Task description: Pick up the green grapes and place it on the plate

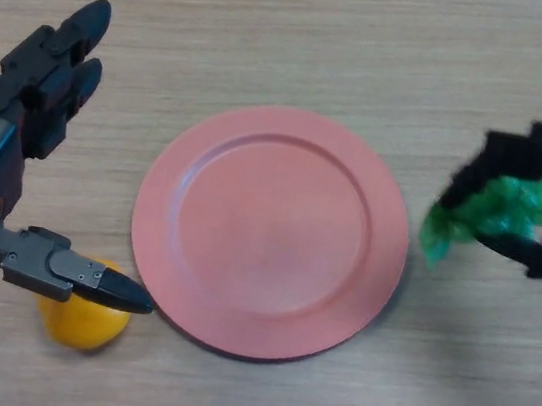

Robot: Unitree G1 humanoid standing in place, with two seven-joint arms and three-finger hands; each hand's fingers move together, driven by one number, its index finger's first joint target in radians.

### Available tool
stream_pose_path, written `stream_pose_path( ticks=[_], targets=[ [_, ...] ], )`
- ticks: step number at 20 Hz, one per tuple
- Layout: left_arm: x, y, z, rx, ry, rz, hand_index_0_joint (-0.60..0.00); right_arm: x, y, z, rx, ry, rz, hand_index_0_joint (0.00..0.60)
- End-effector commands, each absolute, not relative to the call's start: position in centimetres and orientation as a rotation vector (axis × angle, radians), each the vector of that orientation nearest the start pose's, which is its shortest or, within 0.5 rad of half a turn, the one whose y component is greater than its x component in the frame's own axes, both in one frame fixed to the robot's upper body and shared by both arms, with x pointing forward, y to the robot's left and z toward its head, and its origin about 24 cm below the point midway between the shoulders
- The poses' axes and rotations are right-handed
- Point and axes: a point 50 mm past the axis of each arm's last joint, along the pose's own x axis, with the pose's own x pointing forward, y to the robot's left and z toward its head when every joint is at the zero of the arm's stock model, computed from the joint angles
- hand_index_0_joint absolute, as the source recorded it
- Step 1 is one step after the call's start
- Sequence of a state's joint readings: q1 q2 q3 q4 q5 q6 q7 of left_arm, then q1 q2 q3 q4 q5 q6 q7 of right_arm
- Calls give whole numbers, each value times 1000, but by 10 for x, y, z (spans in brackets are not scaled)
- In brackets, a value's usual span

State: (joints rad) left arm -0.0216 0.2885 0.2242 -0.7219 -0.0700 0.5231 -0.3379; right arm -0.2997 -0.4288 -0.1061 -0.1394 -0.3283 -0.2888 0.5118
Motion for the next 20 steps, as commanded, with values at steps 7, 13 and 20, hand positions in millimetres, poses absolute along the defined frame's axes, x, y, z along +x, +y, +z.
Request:
stream_pose_path(
  ticks=[7,13,20],
  targets=[
    [208,202,205,339,-421,-160,0,255,-94,224,-560,-745,623,600],
    [205,206,202,346,-427,-139,0,270,-90,218,-752,-806,483,404],
    [207,206,202,349,-422,-130,0,275,-94,232,-645,-800,363,0]
  ],
)
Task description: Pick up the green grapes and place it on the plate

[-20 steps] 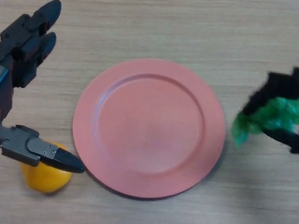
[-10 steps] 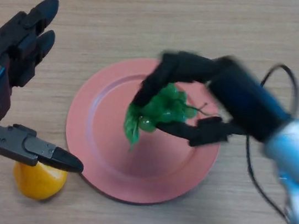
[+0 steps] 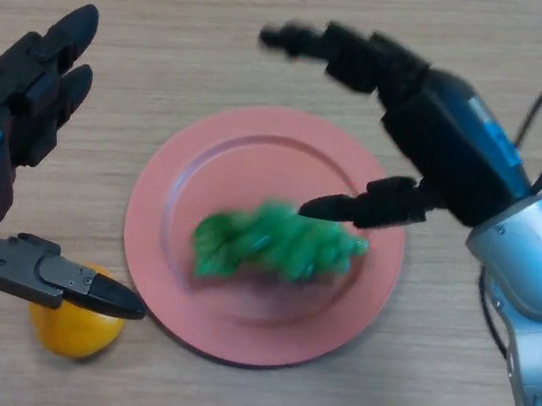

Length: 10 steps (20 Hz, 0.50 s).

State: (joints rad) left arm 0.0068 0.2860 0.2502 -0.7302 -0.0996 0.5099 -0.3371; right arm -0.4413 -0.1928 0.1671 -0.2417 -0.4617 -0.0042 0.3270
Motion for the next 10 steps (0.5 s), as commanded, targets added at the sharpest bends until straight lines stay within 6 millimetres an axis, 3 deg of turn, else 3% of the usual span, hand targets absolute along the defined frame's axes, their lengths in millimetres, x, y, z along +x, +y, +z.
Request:
stream_pose_path(
  ticks=[1,10],
  targets=[
    [207,205,202,350,-425,-134,0,271,-97,234,-634,-807,375,0],
    [213,194,204,326,-399,-144,0,239,-160,232,-327,-621,263,0]
  ],
)
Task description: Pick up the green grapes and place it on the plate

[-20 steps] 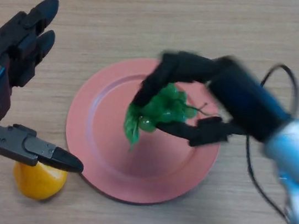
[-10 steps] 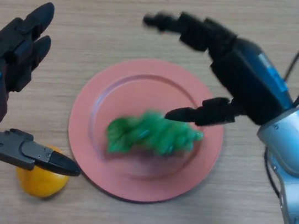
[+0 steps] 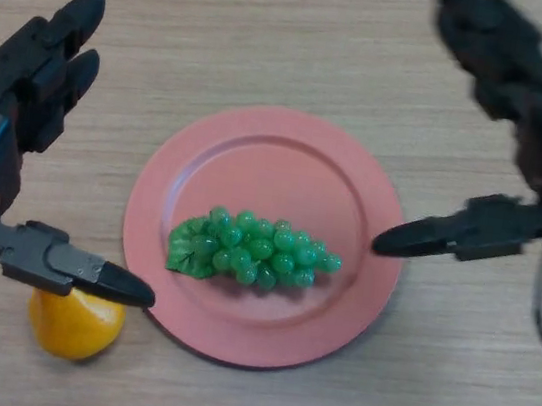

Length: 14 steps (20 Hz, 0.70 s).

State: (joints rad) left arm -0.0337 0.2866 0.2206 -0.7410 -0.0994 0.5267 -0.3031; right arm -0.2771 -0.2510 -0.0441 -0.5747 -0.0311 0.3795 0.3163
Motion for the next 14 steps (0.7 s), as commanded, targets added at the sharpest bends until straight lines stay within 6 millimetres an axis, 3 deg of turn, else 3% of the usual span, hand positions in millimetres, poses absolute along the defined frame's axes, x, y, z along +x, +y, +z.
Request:
stream_pose_path(
  ticks=[1,5,9,14],
  targets=[
    [212,192,204,338,-411,-149,0,233,-167,229,-311,-611,263,0],
    [207,195,204,314,-422,-154,0,216,-181,215,-315,-575,277,0],
    [203,204,206,369,-436,-124,0,197,-183,210,-262,-548,263,0],
    [207,207,202,356,-417,-124,0,201,-174,205,-240,-503,254,0]
  ],
)
